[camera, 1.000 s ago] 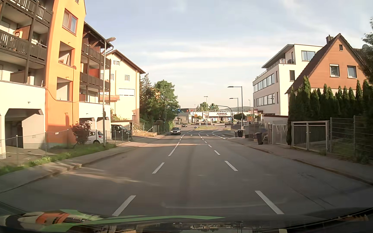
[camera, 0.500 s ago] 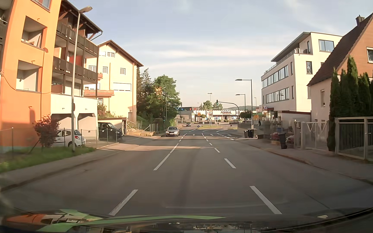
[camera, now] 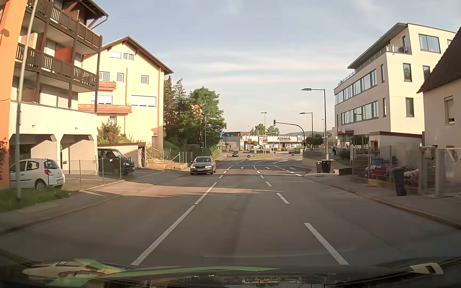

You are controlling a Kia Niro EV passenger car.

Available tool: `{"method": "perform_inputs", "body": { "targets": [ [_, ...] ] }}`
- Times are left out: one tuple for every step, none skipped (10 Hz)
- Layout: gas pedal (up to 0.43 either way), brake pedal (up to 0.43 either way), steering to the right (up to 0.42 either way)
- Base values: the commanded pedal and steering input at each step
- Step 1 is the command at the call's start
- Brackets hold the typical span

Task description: Follow the waypoints while adhering to traffic rules and regulations

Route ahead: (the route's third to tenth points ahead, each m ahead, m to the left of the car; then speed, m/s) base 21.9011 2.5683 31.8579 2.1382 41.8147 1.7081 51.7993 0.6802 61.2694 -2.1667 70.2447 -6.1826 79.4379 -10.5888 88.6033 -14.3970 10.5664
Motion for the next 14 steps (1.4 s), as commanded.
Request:
{"method": "perform_inputs", "body": {
  "targets": [
    [0.000, 0.128, -0.010],
    [0.000, 0.128, -0.008],
    [0.000, 0.128, -0.007],
    [0.000, 0.128, -0.006],
    [0.000, 0.122, -0.006],
    [0.000, 0.122, -0.006],
    [0.000, 0.122, -0.007],
    [0.000, 0.122, -0.006],
    [0.000, 0.122, -0.007],
    [0.000, 0.122, -0.006],
    [0.000, 0.122, -0.006],
    [0.000, 0.122, -0.007],
    [0.000, 0.122, -0.006],
    [0.000, 0.128, -0.007]
  ]
}}
